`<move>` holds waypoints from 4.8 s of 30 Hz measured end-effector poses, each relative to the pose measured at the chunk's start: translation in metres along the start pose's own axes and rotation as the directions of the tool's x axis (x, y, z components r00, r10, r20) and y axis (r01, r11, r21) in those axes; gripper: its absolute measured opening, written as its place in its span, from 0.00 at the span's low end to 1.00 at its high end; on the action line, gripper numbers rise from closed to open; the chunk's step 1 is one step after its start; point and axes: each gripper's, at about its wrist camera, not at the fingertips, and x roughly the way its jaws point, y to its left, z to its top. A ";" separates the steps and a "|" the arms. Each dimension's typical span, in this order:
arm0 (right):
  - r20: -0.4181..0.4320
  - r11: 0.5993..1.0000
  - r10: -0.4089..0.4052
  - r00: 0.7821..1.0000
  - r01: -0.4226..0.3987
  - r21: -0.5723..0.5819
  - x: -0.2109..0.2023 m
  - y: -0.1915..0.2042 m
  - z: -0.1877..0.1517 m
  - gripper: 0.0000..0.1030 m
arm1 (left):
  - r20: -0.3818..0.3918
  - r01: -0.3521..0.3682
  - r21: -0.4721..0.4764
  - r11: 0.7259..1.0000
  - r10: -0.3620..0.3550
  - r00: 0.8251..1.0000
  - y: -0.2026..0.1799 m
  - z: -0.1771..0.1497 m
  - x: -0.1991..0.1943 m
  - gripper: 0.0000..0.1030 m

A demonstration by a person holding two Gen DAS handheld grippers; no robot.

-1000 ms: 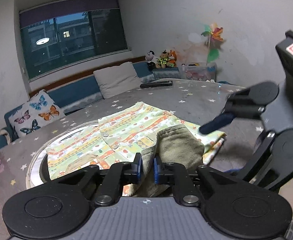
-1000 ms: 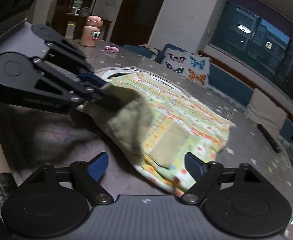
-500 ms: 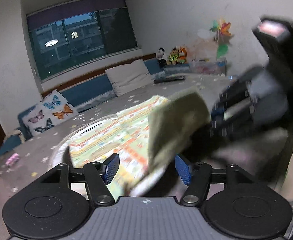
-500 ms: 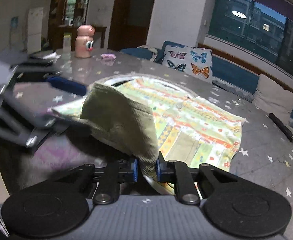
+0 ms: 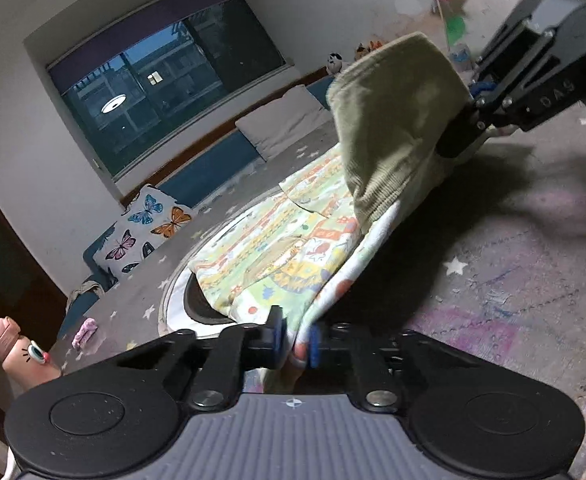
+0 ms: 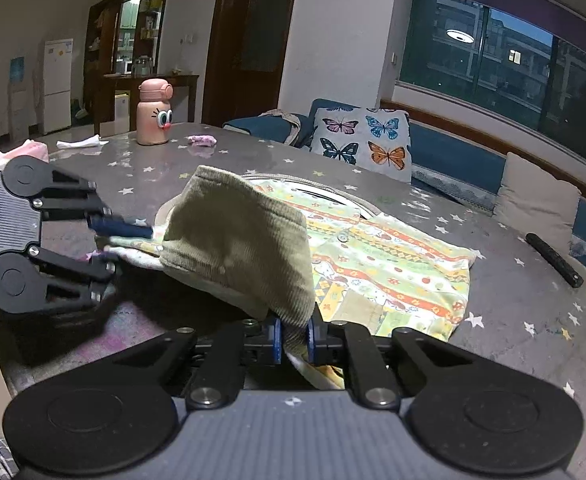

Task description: Fold clothes

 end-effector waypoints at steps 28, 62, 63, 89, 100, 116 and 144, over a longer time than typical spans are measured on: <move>0.011 0.986 0.159 0.987 -0.158 -0.053 -0.077 -0.010 0.056 0.07 | 0.042 0.172 -0.222 0.960 -0.167 0.985 0.058 0.051 -0.075 0.08; -0.116 0.911 -0.090 0.989 0.129 0.393 0.045 -0.097 -0.028 0.16 | -0.251 -0.093 -0.471 0.877 -0.032 0.967 0.094 0.018 0.069 0.72; -0.122 0.908 -0.115 0.986 0.154 0.389 0.043 -0.098 -0.027 0.18 | -0.249 -0.095 -0.477 0.874 -0.031 0.968 0.095 0.019 0.068 0.77; -0.061 0.958 0.063 0.996 -0.044 0.283 0.078 -0.058 0.018 0.19 | -0.224 -0.081 -0.378 0.922 -0.006 0.974 0.059 0.064 0.083 0.89; -0.045 0.994 0.094 0.995 -0.092 0.054 0.048 0.002 -0.004 0.20 | -0.171 -0.082 -0.269 0.960 0.037 0.985 0.015 0.053 0.051 0.89; -0.058 0.986 0.085 0.995 -0.075 0.151 -0.008 0.006 -0.043 0.31 | -0.135 -0.117 -0.303 0.946 0.079 0.988 0.001 0.031 0.023 0.95; -0.124 0.842 -0.145 0.982 0.188 0.505 -0.005 -0.077 -0.062 0.07 | -0.189 -0.193 -0.364 0.911 0.130 0.973 0.032 0.024 0.029 1.00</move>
